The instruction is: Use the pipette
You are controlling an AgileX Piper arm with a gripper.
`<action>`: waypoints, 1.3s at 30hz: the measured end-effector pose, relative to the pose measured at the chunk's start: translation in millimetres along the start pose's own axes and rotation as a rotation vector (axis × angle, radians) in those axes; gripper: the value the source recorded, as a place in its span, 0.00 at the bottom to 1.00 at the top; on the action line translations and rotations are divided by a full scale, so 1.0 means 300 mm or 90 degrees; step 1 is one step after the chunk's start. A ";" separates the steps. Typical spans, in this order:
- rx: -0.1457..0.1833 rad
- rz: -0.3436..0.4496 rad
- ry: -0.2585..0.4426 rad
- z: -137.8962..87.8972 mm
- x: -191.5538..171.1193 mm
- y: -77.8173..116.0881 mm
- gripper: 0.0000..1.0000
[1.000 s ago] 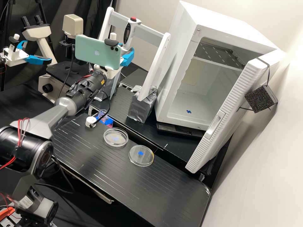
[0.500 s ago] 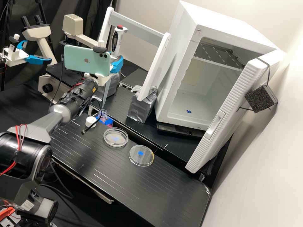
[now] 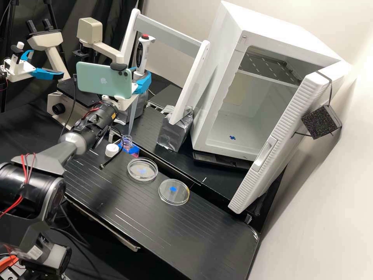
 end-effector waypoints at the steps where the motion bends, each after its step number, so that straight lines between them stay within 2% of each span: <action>1: -0.001 -0.001 -0.001 0.004 -0.001 -0.005 0.00; 8: -0.006 -0.025 -0.017 0.033 -0.004 -0.054 0.00; 16: 0.042 -0.036 -0.053 0.105 -0.043 -0.092 0.00; 19: 0.065 -0.023 -0.064 0.133 -0.070 -0.093 0.00; 21: 0.087 -0.009 -0.065 0.147 -0.095 -0.096 0.00; 25: 0.102 0.013 -0.059 0.157 -0.126 -0.096 0.00; 31: 0.096 0.035 -0.037 0.150 -0.145 -0.106 0.00; 36: 0.067 0.050 -0.025 0.132 -0.145 -0.139 0.00; 39: 0.062 0.051 -0.033 0.133 -0.139 -0.163 0.00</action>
